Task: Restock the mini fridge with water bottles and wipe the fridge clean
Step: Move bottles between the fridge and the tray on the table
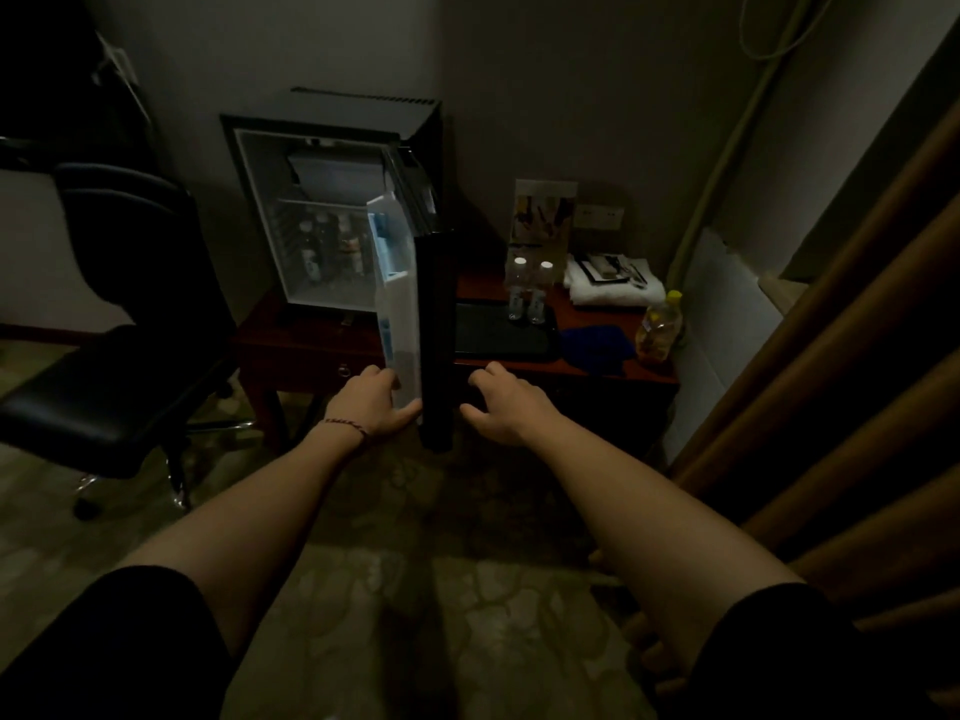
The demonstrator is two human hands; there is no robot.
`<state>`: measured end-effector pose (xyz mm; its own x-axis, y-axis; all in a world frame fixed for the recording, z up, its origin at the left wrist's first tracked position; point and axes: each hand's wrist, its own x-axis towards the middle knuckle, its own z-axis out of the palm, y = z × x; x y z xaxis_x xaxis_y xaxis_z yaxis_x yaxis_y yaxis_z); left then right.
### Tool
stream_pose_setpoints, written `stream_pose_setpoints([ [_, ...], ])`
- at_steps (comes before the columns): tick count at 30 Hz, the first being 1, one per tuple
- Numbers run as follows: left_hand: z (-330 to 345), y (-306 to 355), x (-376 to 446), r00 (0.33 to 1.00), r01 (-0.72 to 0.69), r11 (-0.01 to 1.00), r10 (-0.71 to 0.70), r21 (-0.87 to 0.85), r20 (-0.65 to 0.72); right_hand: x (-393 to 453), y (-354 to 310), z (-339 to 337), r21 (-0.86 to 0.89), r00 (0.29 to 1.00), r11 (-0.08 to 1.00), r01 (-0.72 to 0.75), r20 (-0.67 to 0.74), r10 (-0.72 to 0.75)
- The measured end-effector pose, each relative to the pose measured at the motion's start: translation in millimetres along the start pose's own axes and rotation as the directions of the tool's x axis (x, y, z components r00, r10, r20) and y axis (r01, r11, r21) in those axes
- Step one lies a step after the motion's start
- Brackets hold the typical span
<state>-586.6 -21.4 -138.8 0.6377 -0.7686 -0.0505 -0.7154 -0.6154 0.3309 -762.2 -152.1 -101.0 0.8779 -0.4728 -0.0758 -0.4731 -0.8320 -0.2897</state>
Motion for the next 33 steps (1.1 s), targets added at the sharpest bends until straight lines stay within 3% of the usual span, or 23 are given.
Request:
stream_pose_setpoints([
  [17, -91, -201, 132, 0.999, -0.043, 0.997, 0.041, 0.07, 0.021, 202, -166, 40, 0.068, 0.998, 0.996, -0.064, 0.007, 0.064],
  [33, -119, -295, 328, 0.999, -0.014, 0.999, 0.013, 0.045, 0.031, 442, -177, 47, 0.047, 0.994, 0.993, -0.106, -0.009, 0.106],
])
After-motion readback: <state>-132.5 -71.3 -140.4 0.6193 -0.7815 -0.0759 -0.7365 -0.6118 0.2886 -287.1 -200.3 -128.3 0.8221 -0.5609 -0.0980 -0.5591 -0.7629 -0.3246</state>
